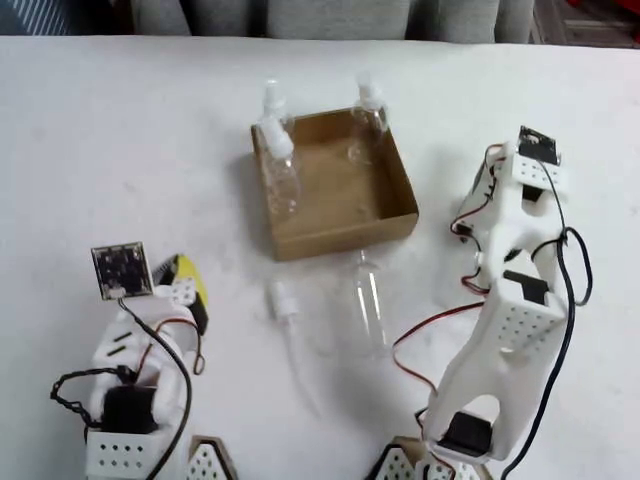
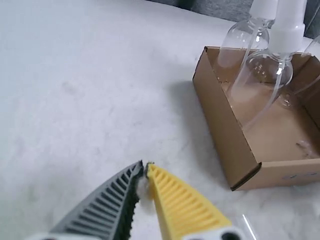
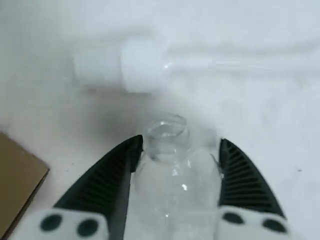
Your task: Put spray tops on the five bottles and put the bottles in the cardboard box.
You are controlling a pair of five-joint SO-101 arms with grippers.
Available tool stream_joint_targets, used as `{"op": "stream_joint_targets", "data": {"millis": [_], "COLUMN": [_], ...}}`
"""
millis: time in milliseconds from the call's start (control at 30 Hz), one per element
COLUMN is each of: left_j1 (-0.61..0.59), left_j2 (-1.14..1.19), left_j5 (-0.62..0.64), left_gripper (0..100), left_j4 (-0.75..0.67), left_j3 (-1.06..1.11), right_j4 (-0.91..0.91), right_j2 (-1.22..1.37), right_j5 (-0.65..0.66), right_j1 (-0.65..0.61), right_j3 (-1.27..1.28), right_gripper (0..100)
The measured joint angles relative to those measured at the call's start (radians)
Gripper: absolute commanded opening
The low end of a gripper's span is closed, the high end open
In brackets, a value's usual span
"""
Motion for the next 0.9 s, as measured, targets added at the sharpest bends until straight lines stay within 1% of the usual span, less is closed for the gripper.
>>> {"op": "stream_joint_targets", "data": {"millis": [233, 400, 533, 600, 767, 833, 900], "left_j1": [0.0, 0.0, 0.0, 0.0, 0.0, 0.0, 0.0], "left_j2": [0.0, 0.0, 0.0, 0.0, 0.0, 0.0, 0.0], "left_j5": [0.0, 0.0, 0.0, 0.0, 0.0, 0.0, 0.0], "left_gripper": [2, 2, 2, 2, 2, 2, 2], "left_j4": [0.0, 0.0, 0.0, 0.0, 0.0, 0.0, 0.0], "left_j3": [0.0, 0.0, 0.0, 0.0, 0.0, 0.0, 0.0], "right_j4": [0.15, 0.166, 0.166, 0.163, 0.132, 0.126, 0.126], "right_j2": [0.0, 0.034, 0.083, 0.097, 0.109, 0.109, 0.109], "right_j5": [0.0, 0.0, 0.006, 0.04, 0.078, 0.08, 0.08], "right_j1": [-0.018, -0.029, -0.023, -0.025, -0.023, -0.023, -0.023], "right_j3": [-0.118, -0.124, -0.124, -0.124, -0.124, -0.124, -0.124], "right_gripper": [25.9, 25.5, 18.9, 15.4, 11.4, 12.5, 18.3]}}
